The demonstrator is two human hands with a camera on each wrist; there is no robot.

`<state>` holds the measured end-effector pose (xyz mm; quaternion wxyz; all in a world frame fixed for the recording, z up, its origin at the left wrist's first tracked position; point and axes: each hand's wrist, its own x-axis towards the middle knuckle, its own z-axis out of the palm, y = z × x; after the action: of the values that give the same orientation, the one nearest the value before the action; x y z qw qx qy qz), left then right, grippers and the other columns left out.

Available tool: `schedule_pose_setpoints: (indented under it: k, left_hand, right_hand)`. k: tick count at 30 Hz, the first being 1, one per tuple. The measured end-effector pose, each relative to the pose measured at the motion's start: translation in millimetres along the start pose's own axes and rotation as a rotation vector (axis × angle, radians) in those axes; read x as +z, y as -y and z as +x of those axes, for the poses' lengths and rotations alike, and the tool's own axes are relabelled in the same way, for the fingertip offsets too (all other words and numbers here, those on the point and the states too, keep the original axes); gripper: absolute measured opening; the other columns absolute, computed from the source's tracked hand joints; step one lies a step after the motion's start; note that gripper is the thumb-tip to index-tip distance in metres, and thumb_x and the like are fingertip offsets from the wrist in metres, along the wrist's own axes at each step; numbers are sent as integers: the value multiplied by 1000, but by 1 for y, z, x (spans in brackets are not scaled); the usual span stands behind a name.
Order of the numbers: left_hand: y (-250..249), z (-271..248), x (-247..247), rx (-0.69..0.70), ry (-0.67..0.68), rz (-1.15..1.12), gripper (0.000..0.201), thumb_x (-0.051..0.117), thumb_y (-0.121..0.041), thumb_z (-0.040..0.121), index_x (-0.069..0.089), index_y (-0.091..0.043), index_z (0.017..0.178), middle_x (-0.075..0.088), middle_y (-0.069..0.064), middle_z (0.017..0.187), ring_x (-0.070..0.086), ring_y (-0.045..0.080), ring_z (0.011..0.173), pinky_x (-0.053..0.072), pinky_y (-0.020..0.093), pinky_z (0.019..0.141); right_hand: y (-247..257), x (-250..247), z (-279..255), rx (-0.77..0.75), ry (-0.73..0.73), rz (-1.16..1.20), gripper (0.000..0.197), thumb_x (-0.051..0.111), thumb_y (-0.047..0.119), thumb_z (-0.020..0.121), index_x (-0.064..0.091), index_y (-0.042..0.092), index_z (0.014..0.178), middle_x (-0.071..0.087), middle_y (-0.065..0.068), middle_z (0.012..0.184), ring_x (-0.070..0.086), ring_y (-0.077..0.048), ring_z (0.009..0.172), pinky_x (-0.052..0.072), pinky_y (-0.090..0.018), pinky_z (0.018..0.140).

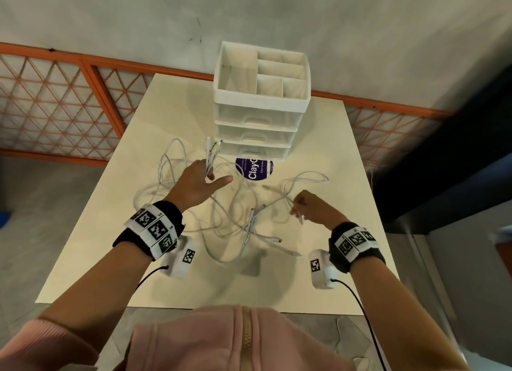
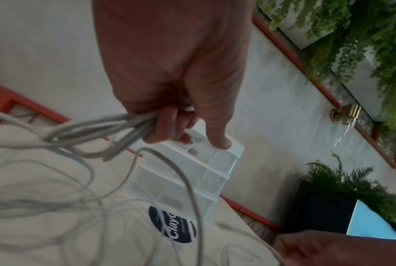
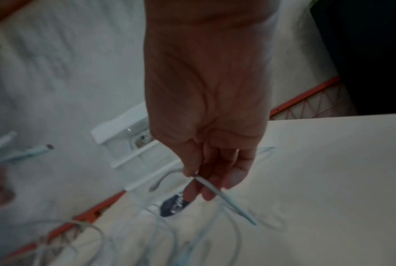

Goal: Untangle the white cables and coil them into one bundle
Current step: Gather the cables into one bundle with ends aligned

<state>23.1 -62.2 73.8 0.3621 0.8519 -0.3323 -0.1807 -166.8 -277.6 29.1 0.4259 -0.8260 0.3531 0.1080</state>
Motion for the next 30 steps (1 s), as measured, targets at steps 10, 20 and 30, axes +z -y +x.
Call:
schedule_pose_setpoints:
  k: [10,20,30]
  left_hand:
    - [-31,7,15,-94,194,-762,28,38,-41,97,41,-14,88,30,-9,61,30,3,48,32,17,48]
    - [-50,-14,6,92,150,-533,26,35,-26,101,56,-14,91,50,4,61,39,20,62,36,33,56]
    - [-48,-7,15,78,226,-544,30,30,-43,99,50,-20,98,48,-9,86,43,0,71,38,20,74]
  right_hand:
    - [111,10,-19,-398,242,302,13,44,7,98,42,15,88,61,-2,82,57,-19,81,49,-23,72]
    - [128,-12,-16,-467,-101,413,20,45,15,99,56,2,108,65,-8,93,64,-13,76,54,-20,68]
    - [144,-23,-21,-559,-185,549,26,66,8,86,64,1,111,67,-8,87,67,-12,75,53,-17,68]
